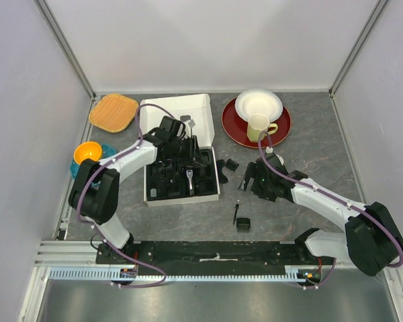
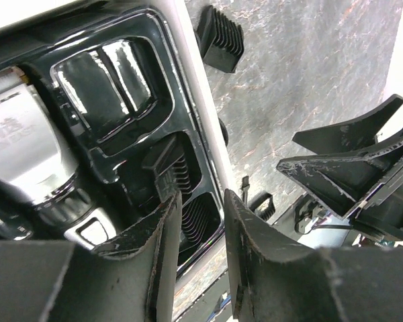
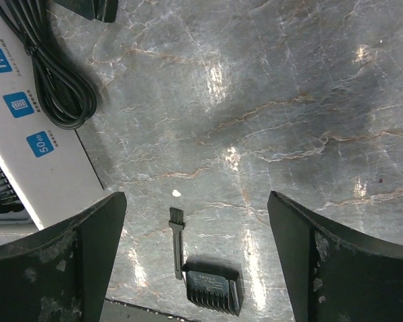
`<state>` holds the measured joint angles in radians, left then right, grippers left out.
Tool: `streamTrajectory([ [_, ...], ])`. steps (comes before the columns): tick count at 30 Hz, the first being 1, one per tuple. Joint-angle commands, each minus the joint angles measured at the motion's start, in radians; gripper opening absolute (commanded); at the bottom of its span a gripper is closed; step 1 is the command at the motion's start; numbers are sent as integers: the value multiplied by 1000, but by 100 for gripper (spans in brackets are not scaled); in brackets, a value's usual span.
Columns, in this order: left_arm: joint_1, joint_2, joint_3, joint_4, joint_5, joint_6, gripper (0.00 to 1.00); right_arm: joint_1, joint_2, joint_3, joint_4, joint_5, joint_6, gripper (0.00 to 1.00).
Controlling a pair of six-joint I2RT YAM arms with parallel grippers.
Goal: Sort the hair-cutting tools
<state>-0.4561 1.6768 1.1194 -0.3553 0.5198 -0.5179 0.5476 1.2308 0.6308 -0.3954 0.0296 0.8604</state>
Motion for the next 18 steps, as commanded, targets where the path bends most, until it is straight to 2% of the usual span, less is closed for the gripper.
streamTrajectory([
  [1,-27,14,-4,117,0,-76,38,-1,1,-9,32,-2,6,94],
  [11,-49,60,-33,118,-124,-108,36,-2,13,-13,33,1,9,93],
  [18,-72,93,-29,92,-153,-110,33,0,25,-10,35,1,11,93],
])
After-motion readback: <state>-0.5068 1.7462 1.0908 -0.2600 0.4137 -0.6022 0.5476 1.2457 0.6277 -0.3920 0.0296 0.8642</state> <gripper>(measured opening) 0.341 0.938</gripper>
